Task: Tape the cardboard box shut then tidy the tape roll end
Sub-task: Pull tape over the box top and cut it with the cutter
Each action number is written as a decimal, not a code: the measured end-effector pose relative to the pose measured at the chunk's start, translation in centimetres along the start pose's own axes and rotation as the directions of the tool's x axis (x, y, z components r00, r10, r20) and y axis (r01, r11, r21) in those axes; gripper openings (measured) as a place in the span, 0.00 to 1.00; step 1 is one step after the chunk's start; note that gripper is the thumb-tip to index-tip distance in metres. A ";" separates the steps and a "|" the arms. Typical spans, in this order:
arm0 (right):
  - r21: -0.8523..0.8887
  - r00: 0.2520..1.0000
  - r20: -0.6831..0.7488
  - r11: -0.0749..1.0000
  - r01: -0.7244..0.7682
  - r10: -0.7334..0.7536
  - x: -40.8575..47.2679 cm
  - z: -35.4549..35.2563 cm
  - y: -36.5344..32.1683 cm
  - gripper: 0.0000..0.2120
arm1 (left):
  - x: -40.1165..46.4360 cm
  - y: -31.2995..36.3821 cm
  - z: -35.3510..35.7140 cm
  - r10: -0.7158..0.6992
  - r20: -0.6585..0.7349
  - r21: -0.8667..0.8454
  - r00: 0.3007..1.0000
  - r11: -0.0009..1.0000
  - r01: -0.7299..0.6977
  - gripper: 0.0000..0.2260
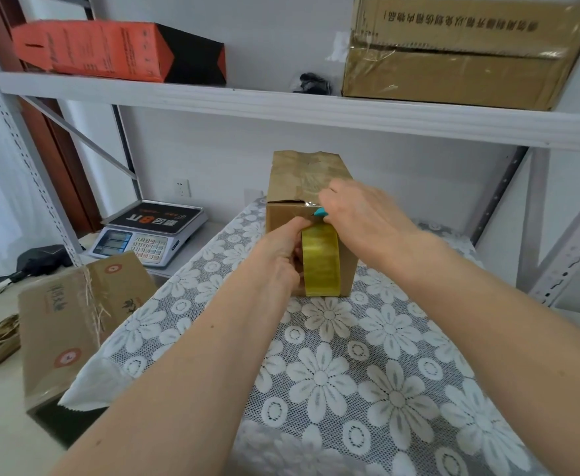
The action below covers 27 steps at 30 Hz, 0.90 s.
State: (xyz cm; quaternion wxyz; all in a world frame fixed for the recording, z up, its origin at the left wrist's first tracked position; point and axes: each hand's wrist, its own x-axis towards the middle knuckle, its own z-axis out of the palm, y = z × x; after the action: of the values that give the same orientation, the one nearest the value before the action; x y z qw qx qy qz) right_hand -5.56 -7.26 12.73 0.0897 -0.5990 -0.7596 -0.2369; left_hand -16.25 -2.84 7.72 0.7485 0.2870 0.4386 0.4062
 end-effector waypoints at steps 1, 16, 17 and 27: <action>0.000 1.000 0.000 1.000 -0.001 0.001 0.0 0.0 0.0 0.03 | -0.2 0.0 0.0 0.000 -0.004 0.006 1.000 1.000 0.000 0.24; -0.011 0.999 0.011 0.999 -0.043 0.044 -0.9 -0.4 1.2 0.03 | -0.6 0.4 0.1 -0.048 -0.004 0.002 0.999 0.999 0.048 0.18; -0.013 0.999 0.014 0.999 -0.051 0.052 -1.1 -0.4 1.4 0.03 | -0.6 0.4 0.0 -0.050 -0.014 0.017 0.999 0.999 0.050 0.16; 0.285 0.972 -0.074 0.939 -0.193 0.222 -1.9 -0.5 2.9 0.09 | 0.3 -1.7 -2.7 -0.158 0.103 0.042 0.982 0.987 0.155 0.07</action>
State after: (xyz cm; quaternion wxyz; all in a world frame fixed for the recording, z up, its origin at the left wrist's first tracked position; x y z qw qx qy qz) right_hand -2.37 -8.67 13.05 0.2363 -0.6441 -0.7121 -0.1491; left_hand -17.93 -3.21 5.01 0.7955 0.2853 0.4260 0.3229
